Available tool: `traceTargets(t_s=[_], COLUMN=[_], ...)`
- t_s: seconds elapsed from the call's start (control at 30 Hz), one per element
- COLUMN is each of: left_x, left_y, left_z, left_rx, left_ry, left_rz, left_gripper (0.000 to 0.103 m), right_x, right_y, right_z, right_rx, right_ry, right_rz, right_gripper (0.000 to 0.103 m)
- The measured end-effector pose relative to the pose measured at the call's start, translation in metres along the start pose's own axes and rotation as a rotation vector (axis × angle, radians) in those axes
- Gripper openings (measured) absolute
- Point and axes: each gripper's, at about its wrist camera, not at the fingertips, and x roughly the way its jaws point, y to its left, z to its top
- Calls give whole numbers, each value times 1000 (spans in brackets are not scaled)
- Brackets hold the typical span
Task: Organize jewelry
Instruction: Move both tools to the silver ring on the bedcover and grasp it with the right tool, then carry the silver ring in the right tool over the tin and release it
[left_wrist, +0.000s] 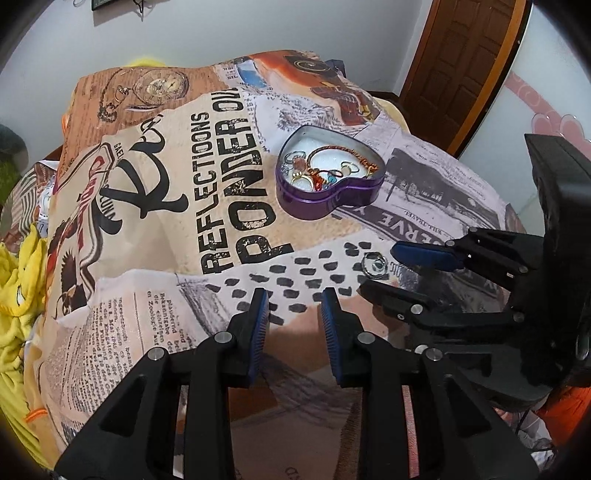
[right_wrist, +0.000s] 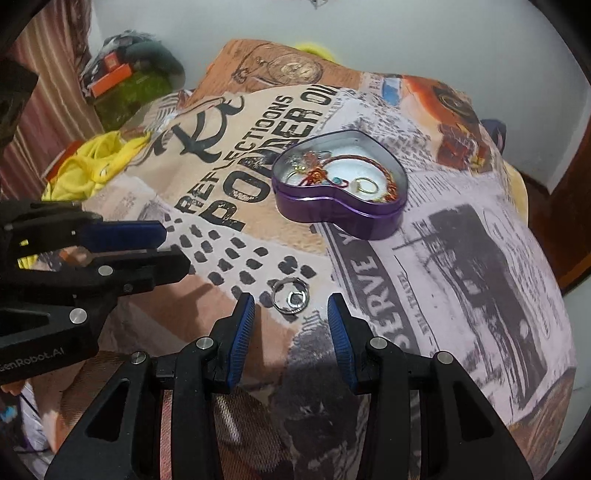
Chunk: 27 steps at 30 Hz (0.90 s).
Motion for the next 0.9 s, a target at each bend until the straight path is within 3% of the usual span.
traceTargets(t_s=[0.1,0.17,0.53,0.73,0.9], left_x=[3,5,24,38,43], left_y=[1,0,-35,-53,-57], left_z=[0,1,11,14,17], left_rx=[-4,-5,59,104,111], left_ry=[8,11,40,46,42], left_rz=[-4,-11,-60,-43,-60], left_gripper=[29,29,29,29,21], right_x=[3,4,-31,-41,-42], right_y=[4,2,-34,-54,-65], right_z=[3,5,4,-1,-7], right_rx=[-31,-25,107,149,174], right_ry=[-2,0,-102,-121,-123], right_rz=[-14,-26,8,-4,0], right_gripper=[36,20,20,20,20])
